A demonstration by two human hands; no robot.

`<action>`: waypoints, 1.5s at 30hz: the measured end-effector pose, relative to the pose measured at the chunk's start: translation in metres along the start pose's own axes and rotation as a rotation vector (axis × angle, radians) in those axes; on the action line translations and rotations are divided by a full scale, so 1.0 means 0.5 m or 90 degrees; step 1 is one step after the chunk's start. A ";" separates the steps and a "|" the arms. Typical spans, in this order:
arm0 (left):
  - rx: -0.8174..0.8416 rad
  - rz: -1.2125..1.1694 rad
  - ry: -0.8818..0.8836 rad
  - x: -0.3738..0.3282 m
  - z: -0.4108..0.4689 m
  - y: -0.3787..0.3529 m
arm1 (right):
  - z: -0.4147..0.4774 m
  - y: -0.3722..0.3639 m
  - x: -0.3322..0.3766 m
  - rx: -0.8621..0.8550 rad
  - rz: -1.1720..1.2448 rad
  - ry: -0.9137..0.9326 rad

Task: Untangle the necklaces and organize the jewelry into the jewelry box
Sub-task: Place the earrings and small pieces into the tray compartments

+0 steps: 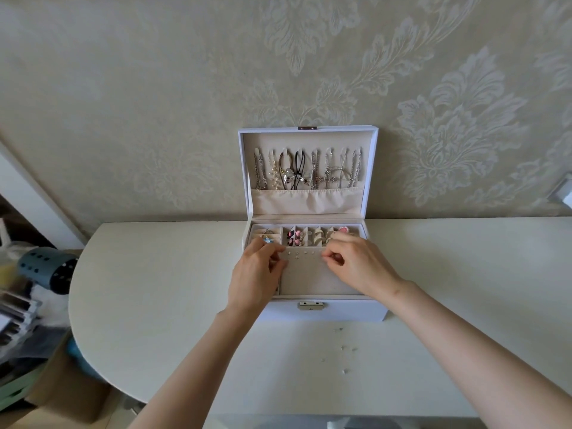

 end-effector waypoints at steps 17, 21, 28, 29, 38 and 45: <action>-0.086 -0.053 -0.196 -0.088 -0.156 0.015 | -0.161 0.045 0.010 -0.175 -0.032 0.043; -0.024 -0.051 -0.228 -0.097 -0.178 -0.001 | -0.226 0.033 0.025 -0.181 -0.014 0.017; 0.192 -0.077 -0.125 -0.084 -0.195 -0.032 | -0.238 -0.020 0.017 0.006 -0.005 -0.190; 0.200 -0.064 -0.111 -0.082 -0.196 -0.036 | -0.235 -0.025 0.016 0.042 0.005 -0.221; 0.202 -0.048 -0.115 -0.082 -0.193 -0.051 | -0.221 -0.047 0.027 0.035 0.051 -0.263; 0.176 -0.042 -0.124 -0.086 -0.190 -0.059 | -0.215 -0.047 0.029 -0.019 0.042 -0.204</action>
Point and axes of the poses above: each hand's wrist, its own z-axis towards the middle knuckle, its own y-axis out of the back of the hand, x = y × z, the point moved 1 cm from there along z, towards the middle knuckle, and after that the axes turned 9 degrees about -y, right-handed, at the moved point
